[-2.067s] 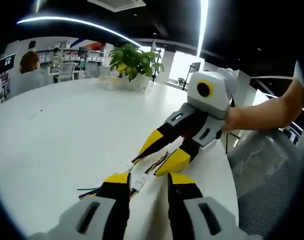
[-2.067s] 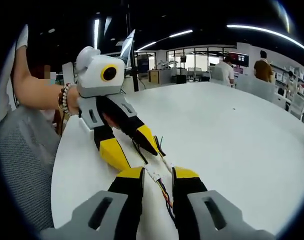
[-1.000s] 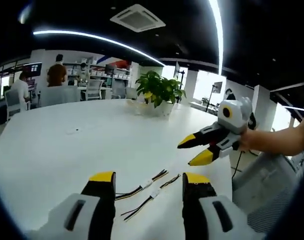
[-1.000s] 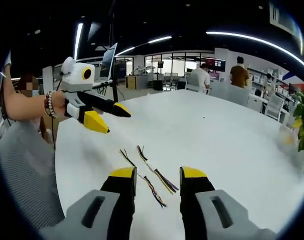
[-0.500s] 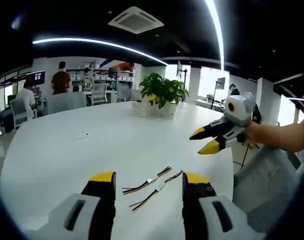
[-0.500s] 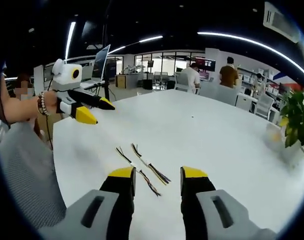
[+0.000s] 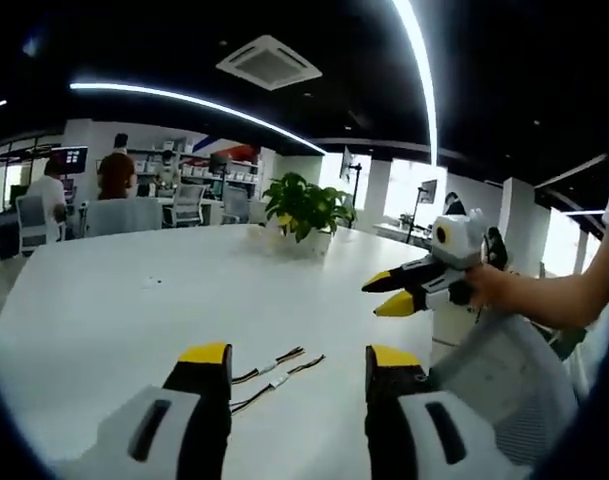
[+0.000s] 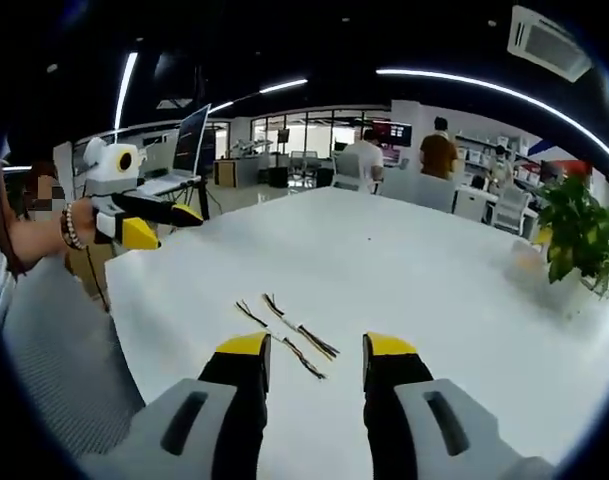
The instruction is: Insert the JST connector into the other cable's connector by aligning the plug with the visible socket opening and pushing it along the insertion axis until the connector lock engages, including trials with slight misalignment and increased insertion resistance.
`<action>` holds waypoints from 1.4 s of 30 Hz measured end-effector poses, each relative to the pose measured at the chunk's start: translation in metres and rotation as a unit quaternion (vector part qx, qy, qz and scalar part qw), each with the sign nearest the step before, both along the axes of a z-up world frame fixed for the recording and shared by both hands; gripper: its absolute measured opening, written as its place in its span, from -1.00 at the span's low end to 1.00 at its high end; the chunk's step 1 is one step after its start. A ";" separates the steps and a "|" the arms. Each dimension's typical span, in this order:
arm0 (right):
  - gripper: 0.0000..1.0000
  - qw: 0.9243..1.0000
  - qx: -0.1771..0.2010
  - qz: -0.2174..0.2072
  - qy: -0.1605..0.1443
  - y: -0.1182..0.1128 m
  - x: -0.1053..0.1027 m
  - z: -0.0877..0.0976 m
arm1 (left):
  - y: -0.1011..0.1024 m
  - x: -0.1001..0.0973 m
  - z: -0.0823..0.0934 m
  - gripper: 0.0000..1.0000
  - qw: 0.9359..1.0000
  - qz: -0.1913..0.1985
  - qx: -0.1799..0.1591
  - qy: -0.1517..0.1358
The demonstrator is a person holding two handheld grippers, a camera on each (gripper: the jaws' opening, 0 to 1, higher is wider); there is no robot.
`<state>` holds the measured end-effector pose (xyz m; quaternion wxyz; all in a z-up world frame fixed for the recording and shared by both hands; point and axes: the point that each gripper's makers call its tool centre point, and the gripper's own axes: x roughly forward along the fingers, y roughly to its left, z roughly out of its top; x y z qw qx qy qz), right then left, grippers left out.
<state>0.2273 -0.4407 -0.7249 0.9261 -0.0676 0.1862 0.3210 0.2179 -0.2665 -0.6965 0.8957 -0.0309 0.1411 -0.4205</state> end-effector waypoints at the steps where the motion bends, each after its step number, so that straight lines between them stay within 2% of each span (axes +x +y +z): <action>1: -0.31 1.000 0.003 -0.002 0.009 0.000 -0.004 -0.002 | 0.001 -0.003 0.000 0.00 1.000 0.004 -0.003 0.006; 4: -0.26 1.000 -0.017 0.010 0.020 0.006 -0.016 -0.007 | 0.005 -0.012 0.000 0.01 1.000 0.012 0.011 -0.002; 6: -0.23 1.000 -0.024 0.014 0.011 0.012 -0.019 -0.005 | 0.006 -0.021 -0.005 0.01 1.000 0.011 0.020 0.005; 10: -0.20 1.000 -0.020 0.021 0.011 0.018 -0.027 -0.003 | 0.011 -0.039 -0.016 0.03 0.999 0.007 0.044 0.015; 15: -0.08 1.000 -0.012 0.004 -0.001 0.012 -0.039 0.007 | 0.027 -0.056 -0.021 0.09 0.998 0.029 0.052 0.024; 17: -0.09 1.000 -0.021 -0.015 -0.014 0.003 -0.046 0.012 | 0.036 -0.058 -0.018 0.08 0.997 0.036 0.073 0.016; 19: -0.10 0.999 -0.037 -0.014 -0.037 0.000 -0.052 0.021 | 0.043 -0.058 -0.005 0.10 0.995 0.046 0.086 -0.010; 23: -0.07 0.998 -0.031 -0.001 -0.046 0.009 -0.064 0.035 | 0.045 -0.074 0.013 0.10 0.995 0.039 0.082 -0.031; 26: -0.08 0.998 -0.031 -0.008 -0.050 0.004 -0.071 0.036 | 0.053 -0.084 0.013 0.10 0.994 0.049 0.089 -0.031; 28: -0.06 0.997 -0.048 -0.021 -0.057 -0.002 -0.075 0.037 | 0.056 -0.087 0.013 0.10 0.995 0.060 0.080 -0.028; 31: -0.03 0.996 -0.039 -0.040 -0.065 -0.011 -0.084 0.039 | 0.066 -0.087 0.007 0.12 0.992 0.094 0.081 -0.031; 33: 0.01 0.995 -0.036 -0.060 -0.070 -0.019 -0.088 0.038 | 0.073 -0.087 -0.003 0.13 0.988 0.112 0.103 -0.026; 35: 0.09 0.994 -0.038 -0.079 -0.066 -0.028 -0.090 0.032 | 0.071 -0.091 -0.014 0.14 0.988 0.107 0.111 -0.010; 38: 0.12 0.995 -0.030 -0.089 -0.045 -0.034 -0.093 0.018 | 0.071 -0.095 -0.017 0.16 0.989 0.112 0.100 0.001; 40: 0.17 0.994 -0.037 -0.094 -0.045 -0.036 -0.094 0.013 | 0.071 -0.096 -0.021 0.22 0.989 0.120 0.091 0.010; 42: 0.22 0.993 -0.043 -0.101 -0.046 -0.039 -0.093 0.011 | 0.073 -0.097 -0.025 0.34 0.987 0.127 0.103 0.010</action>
